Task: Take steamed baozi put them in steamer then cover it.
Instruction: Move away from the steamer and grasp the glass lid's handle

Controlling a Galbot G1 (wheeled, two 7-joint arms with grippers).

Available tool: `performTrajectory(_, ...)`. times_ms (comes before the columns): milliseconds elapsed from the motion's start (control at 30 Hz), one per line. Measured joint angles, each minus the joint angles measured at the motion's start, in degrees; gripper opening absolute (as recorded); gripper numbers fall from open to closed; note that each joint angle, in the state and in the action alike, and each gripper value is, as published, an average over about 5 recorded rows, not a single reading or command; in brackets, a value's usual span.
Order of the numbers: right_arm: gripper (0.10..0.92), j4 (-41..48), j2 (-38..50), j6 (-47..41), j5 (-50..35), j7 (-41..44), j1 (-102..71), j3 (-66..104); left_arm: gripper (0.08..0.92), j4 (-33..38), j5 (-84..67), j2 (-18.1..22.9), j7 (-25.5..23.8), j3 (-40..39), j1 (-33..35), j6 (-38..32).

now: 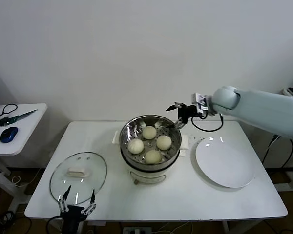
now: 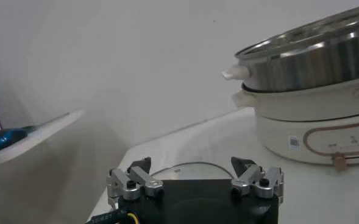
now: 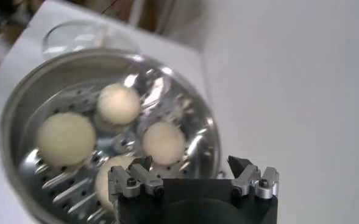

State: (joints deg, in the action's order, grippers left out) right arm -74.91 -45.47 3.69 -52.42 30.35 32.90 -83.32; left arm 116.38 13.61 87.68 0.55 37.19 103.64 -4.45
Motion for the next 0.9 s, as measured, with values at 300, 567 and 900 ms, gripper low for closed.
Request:
performTrajectory(300, 0.823, -5.28, 8.36, 3.95, 3.22, -10.54, -24.75, 26.84, 0.823, 1.18, 2.45, 0.44, -0.19, 1.50, -0.50, 0.31)
performTrajectory(567, 0.823, -8.92, 8.73, 4.84, 6.65, -15.58, -50.61, 55.49, 0.823, 2.18, 9.64, 0.52, -0.13, 3.03, -1.79, 1.16)
performTrajectory(900, 0.823, -12.72, 2.20, 3.86, 12.10, -17.71, -77.64, 85.04, 0.823, 2.74, 35.34, -1.06, -1.69, 5.52, -3.40, 3.63)
